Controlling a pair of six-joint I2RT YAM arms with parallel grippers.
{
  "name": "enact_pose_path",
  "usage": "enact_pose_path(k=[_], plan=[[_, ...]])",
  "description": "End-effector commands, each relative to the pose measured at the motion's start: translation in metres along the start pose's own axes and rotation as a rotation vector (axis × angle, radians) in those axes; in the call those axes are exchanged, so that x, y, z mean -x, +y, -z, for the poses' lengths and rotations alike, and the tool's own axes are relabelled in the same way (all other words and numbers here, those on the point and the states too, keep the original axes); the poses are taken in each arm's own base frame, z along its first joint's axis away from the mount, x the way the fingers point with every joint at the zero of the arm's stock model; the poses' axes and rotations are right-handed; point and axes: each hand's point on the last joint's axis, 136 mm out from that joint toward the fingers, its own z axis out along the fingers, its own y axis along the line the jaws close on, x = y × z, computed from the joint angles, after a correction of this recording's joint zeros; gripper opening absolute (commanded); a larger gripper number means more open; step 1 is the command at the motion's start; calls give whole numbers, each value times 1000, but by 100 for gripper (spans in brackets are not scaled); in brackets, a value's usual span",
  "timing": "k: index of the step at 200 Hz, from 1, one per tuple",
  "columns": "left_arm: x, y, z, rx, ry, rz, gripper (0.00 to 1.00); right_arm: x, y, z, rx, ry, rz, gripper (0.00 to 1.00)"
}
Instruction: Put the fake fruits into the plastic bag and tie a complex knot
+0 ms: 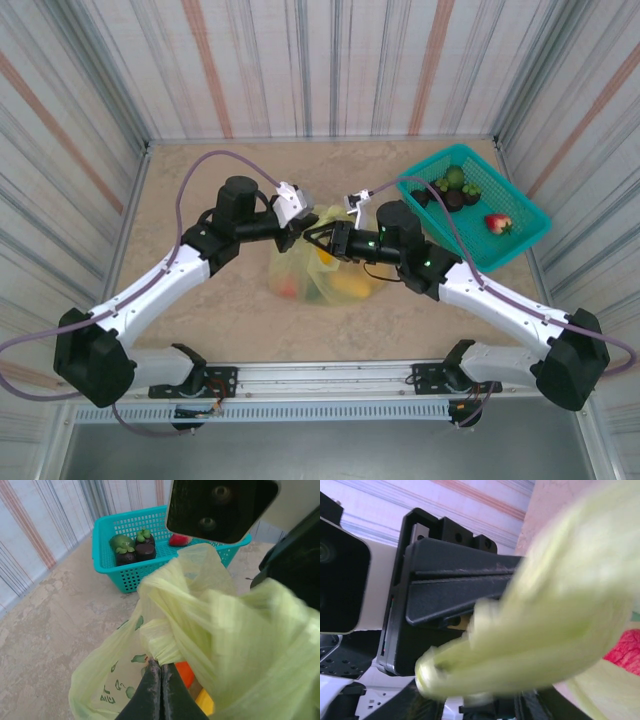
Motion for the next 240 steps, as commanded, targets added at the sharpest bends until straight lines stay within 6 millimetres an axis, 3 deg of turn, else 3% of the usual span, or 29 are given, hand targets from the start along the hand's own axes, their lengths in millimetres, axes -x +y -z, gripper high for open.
enact_pose_path(k=[1,39,74,149,240], plan=[[4,-4,9,7,-9,-38,0,12,14,-1,30,-34,9,31],[3,-3,11,15,-6,-48,0,10,9,0,11,-25,9,15],[0,1,14,41,-1,-47,0,1,2,6,-23,2,16,7],[-8,33,29,226,54,-48,0,-38,-41,38,-202,144,35,1],[-10,59,41,377,92,-39,0,-48,-64,75,-454,298,178,0]])
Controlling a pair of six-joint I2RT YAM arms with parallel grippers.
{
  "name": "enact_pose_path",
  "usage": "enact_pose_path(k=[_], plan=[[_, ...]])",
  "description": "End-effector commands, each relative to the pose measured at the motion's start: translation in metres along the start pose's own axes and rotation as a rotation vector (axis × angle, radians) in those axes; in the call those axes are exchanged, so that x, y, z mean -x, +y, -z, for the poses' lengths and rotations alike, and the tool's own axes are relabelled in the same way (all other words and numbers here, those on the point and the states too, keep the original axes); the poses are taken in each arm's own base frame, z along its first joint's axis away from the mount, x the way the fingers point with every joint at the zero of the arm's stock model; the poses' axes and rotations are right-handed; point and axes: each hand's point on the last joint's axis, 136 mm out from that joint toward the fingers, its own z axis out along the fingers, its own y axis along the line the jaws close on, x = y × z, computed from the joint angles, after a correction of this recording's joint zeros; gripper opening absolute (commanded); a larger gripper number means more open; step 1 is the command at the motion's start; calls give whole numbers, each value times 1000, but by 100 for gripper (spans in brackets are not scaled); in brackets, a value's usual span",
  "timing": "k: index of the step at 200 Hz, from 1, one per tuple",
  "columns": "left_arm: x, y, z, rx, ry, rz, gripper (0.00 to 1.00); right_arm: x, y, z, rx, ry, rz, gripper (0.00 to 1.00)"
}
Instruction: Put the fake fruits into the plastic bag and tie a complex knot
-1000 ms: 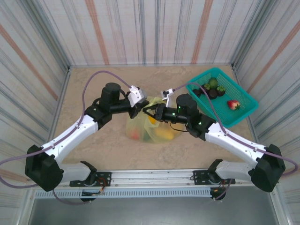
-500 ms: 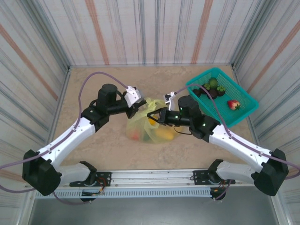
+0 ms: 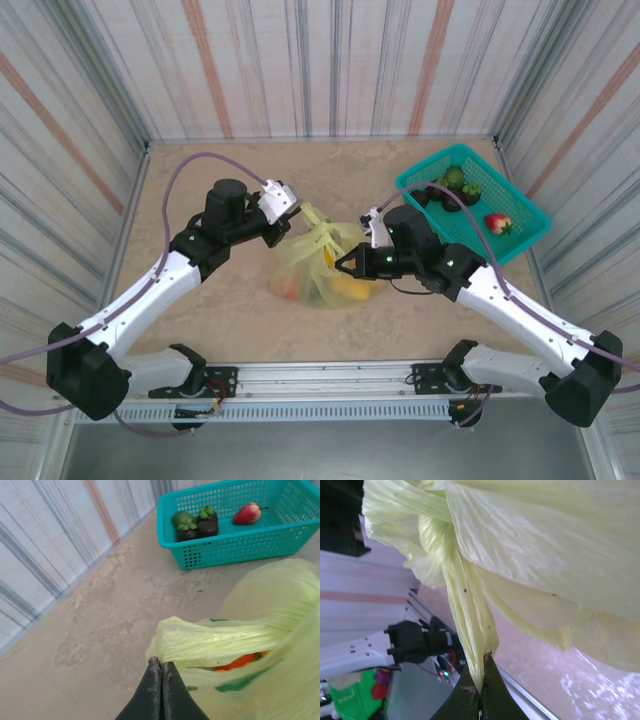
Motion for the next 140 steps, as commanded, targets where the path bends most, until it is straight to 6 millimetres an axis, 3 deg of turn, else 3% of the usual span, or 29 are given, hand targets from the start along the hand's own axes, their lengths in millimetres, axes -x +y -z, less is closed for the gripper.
enact_pose_path(k=[1,47,69,100,120,140], plan=[[5,18,11,98,1,-6,0,-13,-17,14,-133,82,78,0],[5,22,12,122,-1,25,0,-2,-11,26,-148,59,113,0],[6,40,15,223,-3,61,0,12,-8,33,-186,33,138,0],[23,59,26,324,-45,89,0,42,4,45,-216,-21,155,0],[31,67,35,362,-75,192,0,56,14,49,-200,-50,158,0],[21,67,39,383,-74,383,0,59,7,43,-195,-54,112,0]])
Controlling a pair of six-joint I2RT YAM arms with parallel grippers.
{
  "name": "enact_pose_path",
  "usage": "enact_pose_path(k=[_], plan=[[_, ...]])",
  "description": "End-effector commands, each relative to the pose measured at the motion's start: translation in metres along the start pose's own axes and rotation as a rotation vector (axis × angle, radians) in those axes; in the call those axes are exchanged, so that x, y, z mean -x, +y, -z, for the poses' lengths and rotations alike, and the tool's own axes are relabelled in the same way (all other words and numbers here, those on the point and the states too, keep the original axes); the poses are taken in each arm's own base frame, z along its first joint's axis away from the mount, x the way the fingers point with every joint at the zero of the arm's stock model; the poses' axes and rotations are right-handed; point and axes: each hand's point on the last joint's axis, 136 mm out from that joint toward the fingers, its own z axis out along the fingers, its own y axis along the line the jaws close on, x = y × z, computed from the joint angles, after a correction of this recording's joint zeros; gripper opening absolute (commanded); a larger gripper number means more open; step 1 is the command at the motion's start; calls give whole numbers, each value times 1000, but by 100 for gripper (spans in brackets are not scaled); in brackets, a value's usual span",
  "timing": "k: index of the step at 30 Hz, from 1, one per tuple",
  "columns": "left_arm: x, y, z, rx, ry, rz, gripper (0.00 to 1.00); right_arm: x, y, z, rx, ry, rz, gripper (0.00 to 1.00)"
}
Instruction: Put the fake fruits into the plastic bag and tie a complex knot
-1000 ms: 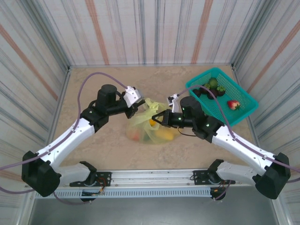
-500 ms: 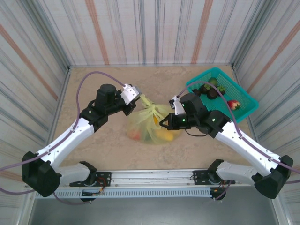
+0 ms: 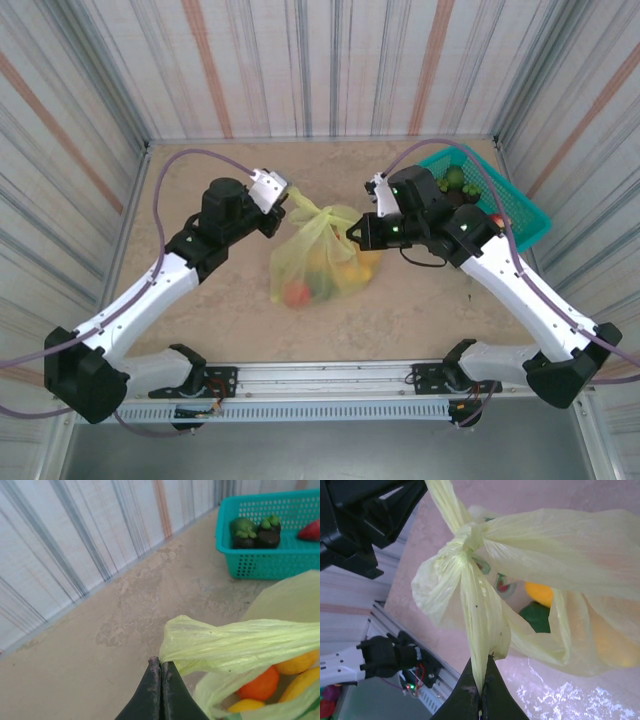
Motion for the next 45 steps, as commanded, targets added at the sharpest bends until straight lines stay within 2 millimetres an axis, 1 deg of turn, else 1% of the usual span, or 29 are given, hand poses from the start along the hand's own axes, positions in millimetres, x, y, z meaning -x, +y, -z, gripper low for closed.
enact_pose_path(k=[1,3,7,9,11,15,17,20,22,24,26,28,29,30,31,34,36,37,38,39,40,41,42,43,45], plan=[[19,29,20,144,-62,245,0,-3,-12,-1,-35,19,-33,0],[4,26,18,137,-52,414,0,-5,-17,-9,-24,25,-77,0],[-29,7,10,94,-14,677,0,-9,-24,-26,9,-7,-147,0],[-40,0,7,78,-14,780,0,-7,-30,-32,4,-48,-180,0],[-48,-2,6,89,-17,888,0,-2,-36,-34,-7,-111,-215,0],[-56,-5,3,104,-46,1047,0,6,-45,-38,-20,-248,-295,0],[-63,-1,4,139,-56,1124,0,6,-57,-40,-46,-308,-364,0],[-74,10,13,206,-115,1238,0,7,-74,-38,-70,-395,-486,0],[-80,21,23,272,-144,1262,0,9,-81,-34,-82,-445,-525,0],[-87,30,33,342,-139,1240,0,7,-91,-31,-123,-460,-544,0],[-94,39,42,397,-127,1211,0,1,-104,-29,-171,-451,-564,0],[-111,51,54,469,-104,1222,0,-8,-116,-29,-200,-438,-580,0],[-123,57,60,508,-85,1230,0,-16,-125,-31,-227,-422,-591,0],[-136,62,66,551,-60,1241,0,-22,-130,-26,-231,-425,-594,0],[-146,65,70,579,-36,1248,0,-28,-136,-25,-247,-419,-585,0],[-180,69,82,664,65,1245,0,-64,-174,-24,-357,-356,-618,0],[-196,69,85,689,107,1246,0,-82,-188,-28,-363,-314,-658,0],[-199,68,85,688,115,1245,0,-87,-192,-30,-354,-296,-671,0],[-199,67,83,673,114,1239,0,-86,-189,-34,-322,-287,-658,0],[-197,65,78,641,111,1232,0,-82,-183,-37,-283,-277,-627,0],[-190,62,71,591,97,1227,0,-78,-176,-39,-253,-269,-600,0],[-179,59,63,532,71,1222,0,-72,-168,-40,-228,-263,-575,0],[-163,55,53,447,33,1204,0,-67,-162,-41,-214,-256,-550,0],[-147,50,45,363,5,1180,4,-61,-157,-40,-204,-253,-528,0],[-114,39,34,208,-28,1139,33,-51,-148,-40,-183,-247,-488,0]])
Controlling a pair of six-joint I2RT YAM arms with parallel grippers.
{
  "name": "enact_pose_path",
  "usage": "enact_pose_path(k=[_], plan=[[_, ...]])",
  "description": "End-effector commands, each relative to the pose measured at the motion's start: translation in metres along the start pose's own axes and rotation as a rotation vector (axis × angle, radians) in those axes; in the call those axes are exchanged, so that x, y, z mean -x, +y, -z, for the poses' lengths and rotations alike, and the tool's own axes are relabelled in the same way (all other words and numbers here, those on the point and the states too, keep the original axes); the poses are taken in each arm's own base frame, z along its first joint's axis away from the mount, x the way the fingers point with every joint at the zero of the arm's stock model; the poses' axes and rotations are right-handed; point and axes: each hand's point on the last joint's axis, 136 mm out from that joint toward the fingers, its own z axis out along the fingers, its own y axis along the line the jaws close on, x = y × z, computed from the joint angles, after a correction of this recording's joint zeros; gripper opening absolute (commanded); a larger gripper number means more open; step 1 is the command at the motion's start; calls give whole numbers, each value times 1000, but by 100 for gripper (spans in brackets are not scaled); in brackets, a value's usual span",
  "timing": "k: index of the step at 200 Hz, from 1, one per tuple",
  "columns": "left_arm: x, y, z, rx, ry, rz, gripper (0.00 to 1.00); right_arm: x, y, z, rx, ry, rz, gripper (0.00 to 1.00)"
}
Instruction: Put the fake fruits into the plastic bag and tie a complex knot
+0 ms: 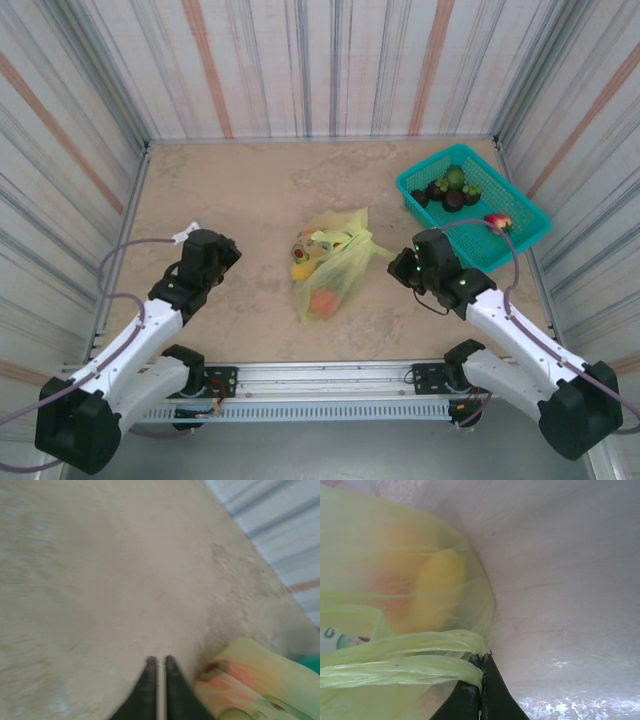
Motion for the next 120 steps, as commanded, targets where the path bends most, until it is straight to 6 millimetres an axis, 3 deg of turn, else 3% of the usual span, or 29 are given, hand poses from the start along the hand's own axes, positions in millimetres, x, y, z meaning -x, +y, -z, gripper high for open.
enact_pose_path(k=[1,21,54,73,105,120], plan=[[5,-75,8,-301,59,-100,44,7,41,9,116,19,110,0],[-4,-121,30,-479,127,-242,63,8,56,11,150,38,129,0],[-20,-149,56,-658,206,-324,84,7,70,13,183,49,158,0],[-31,-150,55,-687,267,-293,86,5,73,9,179,63,173,0],[-63,-162,59,-758,414,-268,83,3,76,8,181,69,181,0],[-70,-163,58,-746,438,-266,80,2,77,7,183,69,183,0]])
